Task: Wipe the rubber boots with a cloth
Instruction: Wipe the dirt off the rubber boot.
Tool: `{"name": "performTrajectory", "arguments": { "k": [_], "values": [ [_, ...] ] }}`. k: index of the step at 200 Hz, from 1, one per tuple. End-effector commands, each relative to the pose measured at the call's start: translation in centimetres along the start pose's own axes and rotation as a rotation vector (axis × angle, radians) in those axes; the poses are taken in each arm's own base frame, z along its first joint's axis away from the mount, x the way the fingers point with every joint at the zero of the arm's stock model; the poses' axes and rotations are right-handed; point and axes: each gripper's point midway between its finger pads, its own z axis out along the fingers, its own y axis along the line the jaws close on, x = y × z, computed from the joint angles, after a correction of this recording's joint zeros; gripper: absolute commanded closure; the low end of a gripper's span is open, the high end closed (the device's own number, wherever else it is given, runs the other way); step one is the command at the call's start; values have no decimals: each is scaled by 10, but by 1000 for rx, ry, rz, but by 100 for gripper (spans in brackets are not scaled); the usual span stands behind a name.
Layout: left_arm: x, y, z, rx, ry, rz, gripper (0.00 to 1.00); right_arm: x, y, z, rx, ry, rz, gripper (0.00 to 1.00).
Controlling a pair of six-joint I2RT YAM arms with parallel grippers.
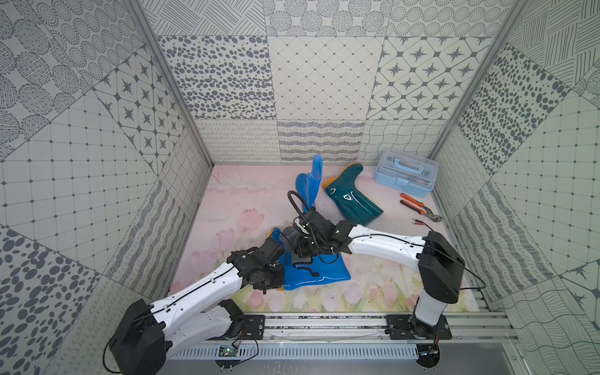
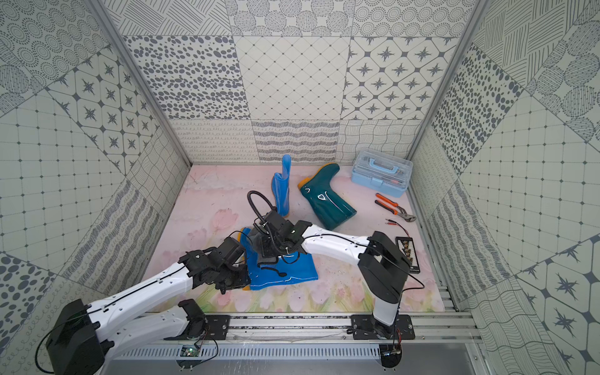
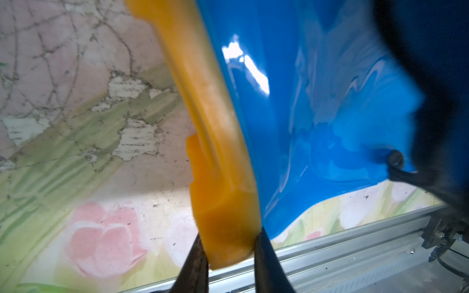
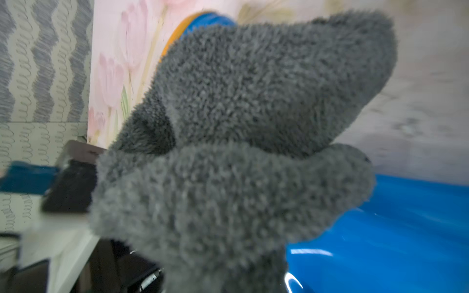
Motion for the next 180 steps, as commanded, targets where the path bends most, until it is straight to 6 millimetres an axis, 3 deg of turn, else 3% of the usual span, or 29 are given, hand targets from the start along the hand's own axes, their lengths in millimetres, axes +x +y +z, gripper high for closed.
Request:
{"name": "performTrajectory", "arguments": {
  "k": [1, 22, 62, 81, 104, 129, 145, 166, 180],
  "values": [
    [-23, -16, 3, 49, -89, 46, 100, 8, 0, 39, -82, 94, -8, 100],
    [-23, -14, 1, 39, -87, 50, 100, 18, -57, 45, 4, 125, 95, 100],
    [-20, -9, -3, 28, -97, 55, 100, 53, -179, -19, 195, 96, 289, 100],
    [-22, -15, -1, 49, -91, 55, 100, 68, -203, -42, 257, 79, 311, 100],
    [-24, -20, 4, 55, -76, 56, 100, 61, -174, -52, 281, 66, 207, 100],
    [-27, -23, 4, 48, -67, 63, 100, 37, -117, -68, 265, -15, 58, 100],
    [-28, -24, 1, 46, -70, 68, 100, 32, -77, -75, 202, -63, -13, 100],
    [-30, -25, -1, 44, -79, 73, 100, 48, -32, -60, 63, -50, -49, 100],
    [-32, -26, 0, 46, -79, 69, 100, 71, -16, -32, -5, 30, -39, 100]
  ]
}}
